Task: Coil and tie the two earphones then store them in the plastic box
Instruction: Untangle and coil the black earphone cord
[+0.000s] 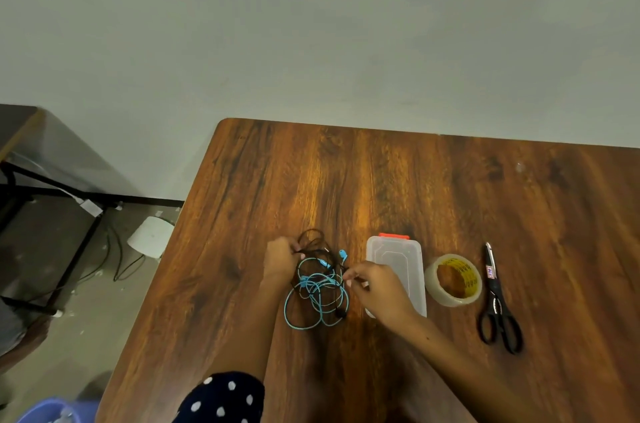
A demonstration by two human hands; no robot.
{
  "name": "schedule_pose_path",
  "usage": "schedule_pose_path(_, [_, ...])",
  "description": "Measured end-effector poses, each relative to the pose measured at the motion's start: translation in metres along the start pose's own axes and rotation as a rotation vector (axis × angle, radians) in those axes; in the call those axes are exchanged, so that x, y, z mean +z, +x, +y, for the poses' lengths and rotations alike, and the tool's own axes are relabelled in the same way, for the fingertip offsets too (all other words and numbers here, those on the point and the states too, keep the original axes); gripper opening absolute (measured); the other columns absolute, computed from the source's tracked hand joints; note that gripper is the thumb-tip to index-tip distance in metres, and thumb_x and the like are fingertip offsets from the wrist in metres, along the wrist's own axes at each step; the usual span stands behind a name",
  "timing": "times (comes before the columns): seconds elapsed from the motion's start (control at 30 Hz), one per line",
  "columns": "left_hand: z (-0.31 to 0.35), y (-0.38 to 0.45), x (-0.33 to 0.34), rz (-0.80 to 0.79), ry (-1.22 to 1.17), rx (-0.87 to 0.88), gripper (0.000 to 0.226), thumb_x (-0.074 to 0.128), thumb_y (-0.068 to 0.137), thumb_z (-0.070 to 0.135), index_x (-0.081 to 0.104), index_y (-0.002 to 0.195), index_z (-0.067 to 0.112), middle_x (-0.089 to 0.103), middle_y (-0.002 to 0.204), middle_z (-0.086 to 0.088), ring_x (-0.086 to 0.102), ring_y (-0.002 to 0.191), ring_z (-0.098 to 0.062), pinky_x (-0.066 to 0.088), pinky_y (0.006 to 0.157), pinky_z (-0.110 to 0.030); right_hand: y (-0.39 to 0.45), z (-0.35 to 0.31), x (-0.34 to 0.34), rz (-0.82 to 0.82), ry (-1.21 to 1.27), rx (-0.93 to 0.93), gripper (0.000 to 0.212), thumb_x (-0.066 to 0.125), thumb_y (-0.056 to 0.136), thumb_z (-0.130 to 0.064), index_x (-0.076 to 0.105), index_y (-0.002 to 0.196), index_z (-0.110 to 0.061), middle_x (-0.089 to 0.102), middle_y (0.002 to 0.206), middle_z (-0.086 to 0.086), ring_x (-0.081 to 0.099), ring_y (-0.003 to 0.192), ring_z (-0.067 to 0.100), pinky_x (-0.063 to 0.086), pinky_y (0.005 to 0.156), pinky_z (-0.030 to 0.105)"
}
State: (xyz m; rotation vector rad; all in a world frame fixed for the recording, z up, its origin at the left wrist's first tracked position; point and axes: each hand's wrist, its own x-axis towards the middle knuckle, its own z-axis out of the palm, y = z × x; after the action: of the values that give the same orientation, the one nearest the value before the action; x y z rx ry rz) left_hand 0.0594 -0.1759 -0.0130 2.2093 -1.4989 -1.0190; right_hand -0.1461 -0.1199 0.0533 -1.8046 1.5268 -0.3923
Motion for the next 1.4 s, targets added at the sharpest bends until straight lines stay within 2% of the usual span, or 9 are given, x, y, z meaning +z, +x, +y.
schedule_pose_path(0.2, [0.034, -0.016, -0.041, 0.081, -0.148, 0.141, 0.022, 0.078, 0.074, 0.009, 0.072, 0.092, -0.003, 0.068, 0.084, -0.007, 0.057, 0.077, -0.011, 0.036, 0.064, -0.014, 0.006, -0.003, -0.017, 0.134, 0.082, -0.044, 0.017, 0.066, 0.086, -0.019, 0.069, 0.102, -0.02, 0.071, 0.099, -0.006, 0.065, 0.089, 0.007, 0.055, 0.075, 0.024])
schedule_pose_path(0.33, [0.058, -0.036, -0.076, 0.053, -0.225, 0.264, 0.021, 0.084, 0.067, 0.014, 0.074, 0.083, 0.005, 0.069, 0.075, -0.001, 0.062, 0.068, -0.006, 0.043, 0.059, -0.006, 0.017, -0.035, -0.036, 0.138, 0.127, -0.088, 0.069, 0.076, 0.074, -0.041, 0.045, 0.134, -0.025, 0.053, 0.121, -0.01, 0.062, 0.087, 0.004, 0.052, 0.071, 0.023])
schedule_pose_path(0.47, [0.088, -0.059, -0.103, -0.013, -0.277, 0.374, 0.019, 0.084, 0.067, 0.013, 0.075, 0.083, 0.006, 0.073, 0.076, -0.007, 0.07, 0.075, -0.019, 0.053, 0.067, -0.02, 0.034, -0.069, -0.05, -0.015, 0.045, -0.182, 0.114, 0.08, 0.057, -0.057, 0.018, 0.148, -0.026, 0.04, 0.141, -0.005, 0.06, 0.101, 0.018, 0.052, 0.079, 0.034])
schedule_pose_path(0.67, [0.112, -0.083, -0.135, 0.009, -0.421, 0.479, 0.025, 0.081, 0.069, 0.014, 0.073, 0.094, 0.013, 0.074, 0.088, -0.001, 0.07, 0.084, -0.012, 0.056, 0.077, -0.023, 0.055, -0.091, -0.069, -0.032, 0.145, -0.274, 0.009, 0.07, 0.083, -0.017, 0.066, 0.088, -0.023, 0.067, 0.078, -0.006, 0.064, 0.071, 0.007, 0.042, 0.063, 0.018])
schedule_pose_path(0.8, [0.114, -0.097, -0.147, 0.162, -0.609, 0.484, 0.026, 0.073, 0.079, 0.018, 0.07, 0.105, 0.014, 0.072, 0.099, 0.001, 0.069, 0.091, -0.009, 0.055, 0.071, -0.018, 0.057, -0.103, -0.093, -0.085, 0.253, -0.214, 0.007, 0.064, 0.088, -0.018, 0.06, 0.085, -0.015, 0.069, 0.08, 0.002, 0.07, 0.068, 0.013, 0.051, 0.058, 0.018])
schedule_pose_path(0.9, [0.107, -0.107, -0.141, 0.254, -0.743, 0.448, 0.023, 0.064, 0.087, 0.024, 0.069, 0.108, 0.016, 0.072, 0.1, 0.0, 0.068, 0.094, -0.013, 0.059, 0.06, -0.032, 0.055, -0.109, -0.109, -0.11, 0.351, -0.195, 0.011, 0.062, 0.09, -0.015, 0.058, 0.092, -0.006, 0.07, 0.084, 0.01, 0.071, 0.071, 0.021, 0.054, 0.055, 0.024])
schedule_pose_path(1.13, [0.083, -0.108, -0.097, 0.066, -0.643, 0.471, 0.097, 0.083, 0.052, 0.051, 0.044, 0.137, 0.025, 0.052, 0.133, 0.015, 0.049, 0.121, 0.003, 0.043, 0.098, -0.016, 0.042, -0.13, -0.129, -0.128, 0.561, -0.218, 0.01, 0.059, 0.092, -0.013, 0.057, 0.096, -0.004, 0.071, 0.087, 0.018, 0.07, 0.069, 0.019, 0.057, 0.06, 0.027])
schedule_pose_path(1.3, [0.07, -0.089, -0.05, 0.045, -0.538, 0.392, 0.054, 0.075, 0.071, 0.052, 0.064, 0.115, 0.022, 0.064, 0.117, 0.003, 0.058, 0.112, -0.015, 0.049, 0.094, -0.049, 0.036, -0.135, -0.13, -0.108, 0.744, -0.166, 0.02, 0.057, 0.093, -0.012, 0.054, 0.11, -0.002, 0.071, 0.084, 0.015, 0.067, 0.065, 0.018, 0.056, 0.06, 0.026])
schedule_pose_path(1.4, [0.074, -0.089, -0.048, 0.041, -0.626, 0.354, 0.019, 0.067, 0.083, 0.029, 0.069, 0.094, 0.013, 0.071, 0.092, -0.002, 0.066, 0.086, -0.016, 0.054, 0.077, -0.046, 0.034, -0.122, -0.13, -0.074, 0.743, -0.084, 0.023, 0.055, 0.094, -0.009, 0.053, 0.116, -0.003, 0.069, 0.077, 0.012, 0.064, 0.055, 0.015, 0.055, 0.054, 0.023])
